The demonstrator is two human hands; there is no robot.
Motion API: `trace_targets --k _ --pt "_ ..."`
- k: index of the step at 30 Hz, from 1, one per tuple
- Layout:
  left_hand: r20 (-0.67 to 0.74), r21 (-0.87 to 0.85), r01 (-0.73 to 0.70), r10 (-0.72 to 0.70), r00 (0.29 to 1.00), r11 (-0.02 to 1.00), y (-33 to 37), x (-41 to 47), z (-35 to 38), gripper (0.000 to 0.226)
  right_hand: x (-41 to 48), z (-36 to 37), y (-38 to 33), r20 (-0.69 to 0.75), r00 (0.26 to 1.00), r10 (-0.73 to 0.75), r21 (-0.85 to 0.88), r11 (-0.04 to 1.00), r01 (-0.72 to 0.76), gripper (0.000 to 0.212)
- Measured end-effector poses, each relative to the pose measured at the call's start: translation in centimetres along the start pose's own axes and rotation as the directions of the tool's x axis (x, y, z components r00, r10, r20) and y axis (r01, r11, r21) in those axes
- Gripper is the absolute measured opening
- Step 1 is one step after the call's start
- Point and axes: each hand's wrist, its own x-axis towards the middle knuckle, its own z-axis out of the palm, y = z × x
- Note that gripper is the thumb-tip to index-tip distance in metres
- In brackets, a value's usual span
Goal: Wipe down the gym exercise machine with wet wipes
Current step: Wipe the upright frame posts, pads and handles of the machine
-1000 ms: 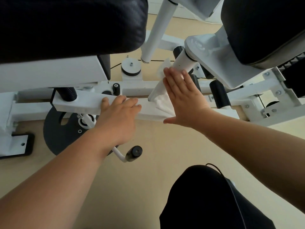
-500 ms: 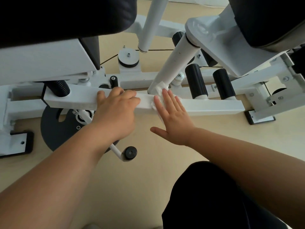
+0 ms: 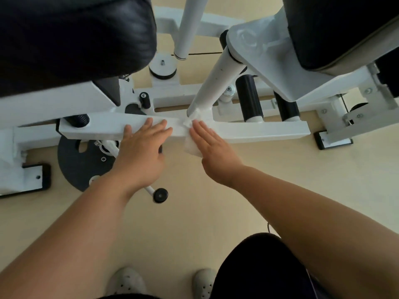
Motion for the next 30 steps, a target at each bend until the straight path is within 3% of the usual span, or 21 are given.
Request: trace_targets --k 2,4,6,9,15,19,25,30 --pt "-0.032 -0.396 0.143 -0.169 0.985 0.907 1.3 -1.0 -1.6 0.060 -0.7 -1.3 0.2 -0.004 0.997 0.075 0.124 0.990 -0.074 0.072" --pt "-0.012 -0.690 0.254 -0.361 0.932 0.678 2.9 -2.1 -3.4 0.052 -1.8 -2.8 -0.1 -0.003 0.982 0.191 0.222 0.957 -0.185 0.067" --pt "0.025 -0.777 0.312 -0.468 0.884 0.547 4.6 -3.3 -4.9 0.043 -3.7 -4.7 -1.1 0.014 0.962 0.274 0.296 0.918 -0.266 0.065" --pt "0.059 -0.748 0.373 -0.504 0.862 0.549 7.2 -5.5 -6.6 0.041 -7.3 -8.6 -3.2 0.034 0.932 0.360 0.408 0.847 -0.342 0.066" --pt "0.242 -0.649 0.420 -0.351 0.904 0.634 17.3 -12.4 -14.0 0.045 -16.2 -22.5 -7.9 0.106 0.856 0.506 0.481 0.728 -0.489 0.065" --pt "0.350 -0.616 0.443 -0.278 0.895 0.651 24.5 -17.7 -22.3 0.041 -22.4 -33.7 -10.8 0.117 0.813 0.570 0.505 0.671 -0.543 0.064" --pt "0.393 -0.697 0.401 -0.150 0.907 0.594 34.3 -21.0 -34.1 0.043 -28.7 -47.3 -16.0 0.058 0.789 0.611 0.611 0.603 -0.512 0.050" --pt "0.472 -0.799 0.404 0.048 0.880 0.446 42.5 -20.8 -38.9 0.048 -32.0 -53.0 -17.8 -0.045 0.744 0.667 0.729 0.531 -0.432 0.046"
